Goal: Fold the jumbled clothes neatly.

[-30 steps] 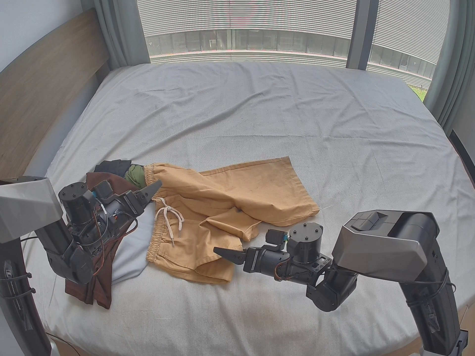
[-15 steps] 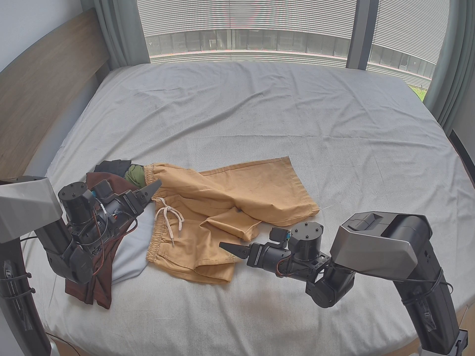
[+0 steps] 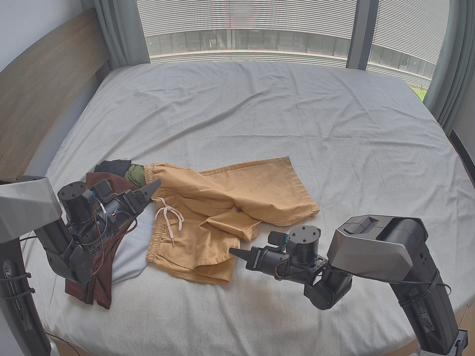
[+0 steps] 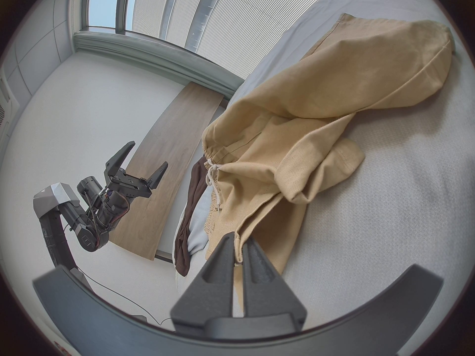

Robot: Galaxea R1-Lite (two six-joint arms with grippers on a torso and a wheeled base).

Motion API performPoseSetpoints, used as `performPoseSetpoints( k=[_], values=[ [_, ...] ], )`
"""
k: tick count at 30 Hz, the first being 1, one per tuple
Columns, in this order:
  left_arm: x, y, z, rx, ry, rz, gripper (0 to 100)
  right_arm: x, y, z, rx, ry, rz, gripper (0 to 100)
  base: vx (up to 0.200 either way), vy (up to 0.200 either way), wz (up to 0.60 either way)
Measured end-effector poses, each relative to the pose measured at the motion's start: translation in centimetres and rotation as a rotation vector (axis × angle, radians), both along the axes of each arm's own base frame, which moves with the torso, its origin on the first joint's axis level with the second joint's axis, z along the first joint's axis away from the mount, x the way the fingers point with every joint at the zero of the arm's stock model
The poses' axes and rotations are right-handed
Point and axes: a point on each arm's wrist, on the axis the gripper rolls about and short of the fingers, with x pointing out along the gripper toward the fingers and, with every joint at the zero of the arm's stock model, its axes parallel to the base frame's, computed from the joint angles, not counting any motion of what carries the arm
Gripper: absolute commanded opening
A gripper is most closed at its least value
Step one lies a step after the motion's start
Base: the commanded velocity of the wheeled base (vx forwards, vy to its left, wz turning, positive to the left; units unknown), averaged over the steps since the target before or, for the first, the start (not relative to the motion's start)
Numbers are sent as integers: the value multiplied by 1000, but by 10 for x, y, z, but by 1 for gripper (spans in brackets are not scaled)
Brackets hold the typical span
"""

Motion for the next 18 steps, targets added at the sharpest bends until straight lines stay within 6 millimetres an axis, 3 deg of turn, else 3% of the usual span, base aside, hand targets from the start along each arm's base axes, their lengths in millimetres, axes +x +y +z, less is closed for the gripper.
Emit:
performPoseSetpoints(
  k=[9,18],
  values=[
    [0,0,0,0,0,1,100,-1,-5,2,4,-13,-9,0,0,0,0],
    [0,0,2,-1,-4,0,100,-9,-24,43,2,-79,-29,0,0,0,0]
  ],
)
